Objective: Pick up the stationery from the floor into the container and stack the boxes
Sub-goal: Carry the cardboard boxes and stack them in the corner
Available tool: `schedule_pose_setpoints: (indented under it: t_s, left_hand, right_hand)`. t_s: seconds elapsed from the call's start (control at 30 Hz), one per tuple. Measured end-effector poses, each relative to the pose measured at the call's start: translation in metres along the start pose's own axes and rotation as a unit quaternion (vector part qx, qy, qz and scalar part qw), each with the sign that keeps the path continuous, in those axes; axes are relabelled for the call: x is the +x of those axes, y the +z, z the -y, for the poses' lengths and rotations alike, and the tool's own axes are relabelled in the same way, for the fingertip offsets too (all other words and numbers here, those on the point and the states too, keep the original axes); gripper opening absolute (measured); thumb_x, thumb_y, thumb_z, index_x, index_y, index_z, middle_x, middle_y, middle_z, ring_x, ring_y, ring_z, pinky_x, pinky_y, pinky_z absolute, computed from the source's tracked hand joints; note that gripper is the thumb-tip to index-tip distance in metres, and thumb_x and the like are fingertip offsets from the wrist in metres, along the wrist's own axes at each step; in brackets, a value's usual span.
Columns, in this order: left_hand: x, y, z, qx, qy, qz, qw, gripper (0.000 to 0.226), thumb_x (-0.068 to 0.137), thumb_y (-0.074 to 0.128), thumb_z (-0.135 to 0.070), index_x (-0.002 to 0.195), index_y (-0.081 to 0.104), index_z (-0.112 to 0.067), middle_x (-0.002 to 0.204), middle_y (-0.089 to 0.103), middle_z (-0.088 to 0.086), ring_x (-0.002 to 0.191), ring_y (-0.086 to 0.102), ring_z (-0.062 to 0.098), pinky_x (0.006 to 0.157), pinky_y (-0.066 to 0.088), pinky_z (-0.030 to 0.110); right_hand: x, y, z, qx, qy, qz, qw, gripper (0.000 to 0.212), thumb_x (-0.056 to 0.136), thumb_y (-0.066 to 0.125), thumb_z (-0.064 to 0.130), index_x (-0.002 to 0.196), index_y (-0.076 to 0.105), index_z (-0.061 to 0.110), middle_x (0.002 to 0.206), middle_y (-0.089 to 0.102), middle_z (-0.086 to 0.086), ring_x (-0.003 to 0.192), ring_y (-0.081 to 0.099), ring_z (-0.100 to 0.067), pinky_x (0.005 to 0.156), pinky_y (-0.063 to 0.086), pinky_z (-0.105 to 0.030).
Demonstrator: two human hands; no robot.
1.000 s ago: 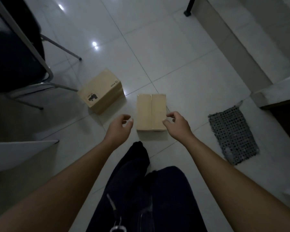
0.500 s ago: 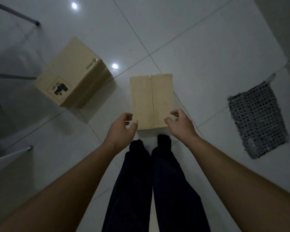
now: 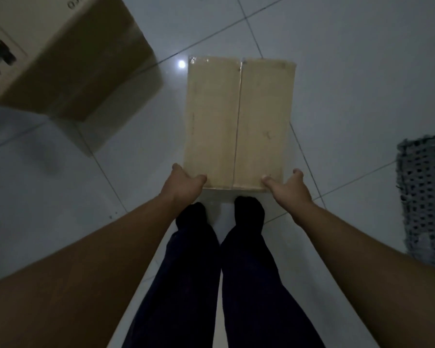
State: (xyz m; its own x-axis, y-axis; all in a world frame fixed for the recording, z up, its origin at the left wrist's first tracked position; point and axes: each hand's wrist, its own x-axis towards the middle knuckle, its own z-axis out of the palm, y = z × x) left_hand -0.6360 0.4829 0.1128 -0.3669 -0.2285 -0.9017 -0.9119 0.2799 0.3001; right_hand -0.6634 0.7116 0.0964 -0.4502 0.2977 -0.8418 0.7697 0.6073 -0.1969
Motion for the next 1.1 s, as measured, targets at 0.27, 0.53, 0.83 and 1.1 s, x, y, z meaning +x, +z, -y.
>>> schedule_pose_setpoints:
  t_s: [0.27, 0.53, 0.83, 1.1]
  left_hand:
    - [-0.005, -0.005, -0.015, -0.031, -0.005, -0.016, 0.999, 0.053, 0.087, 0.061, -0.037, 0.13, 0.042, -0.012, 0.13, 0.039, 0.004, 0.105, 0.049, 0.018, 0.091, 0.035, 0.027]
    - [-0.102, -0.067, -0.075, -0.096, 0.109, -0.102, 0.984, 0.038, 0.092, 0.053, -0.044, 0.125, 0.052, -0.025, 0.117, 0.052, 0.001, 0.092, 0.058, 0.011, 0.082, 0.05, 0.03]
    - [-0.278, -0.13, -0.09, -0.198, 0.111, -0.17, 0.959, 0.031, 0.085, 0.062, -0.047, 0.11, 0.058, -0.029, 0.101, 0.066, -0.006, 0.086, 0.063, 0.009, 0.069, 0.053, 0.029]
    - [-0.453, -0.156, -0.045, -0.344, 0.077, -0.335, 0.874, 0.048, 0.09, 0.055, -0.043, 0.132, 0.047, -0.02, 0.112, 0.057, -0.003, 0.099, 0.057, 0.019, 0.082, 0.046, 0.03]
  right_hand:
    - [0.002, -0.015, 0.012, 0.052, -0.023, 0.035, 0.998, 0.061, 0.081, 0.066, 0.047, 0.126, 0.039, 0.016, 0.111, 0.051, -0.001, 0.094, 0.05, -0.017, 0.08, 0.04, -0.031]
    - [-0.079, -0.071, 0.068, 0.226, 0.033, 0.097, 0.969, 0.051, 0.083, 0.061, 0.054, 0.113, 0.029, 0.028, 0.104, 0.051, 0.005, 0.095, 0.053, -0.024, 0.072, 0.042, -0.044]
    - [-0.242, -0.152, 0.115, 0.211, -0.047, 0.128, 0.968, 0.049, 0.084, 0.058, 0.053, 0.115, 0.029, 0.028, 0.1, 0.056, -0.002, 0.083, 0.054, -0.02, 0.061, 0.041, -0.032]
    - [-0.418, -0.18, 0.146, 0.139, -0.155, 0.232, 0.95, 0.069, 0.084, 0.06, 0.055, 0.139, 0.023, 0.033, 0.11, 0.056, 0.003, 0.094, 0.058, -0.019, 0.073, 0.053, -0.05]
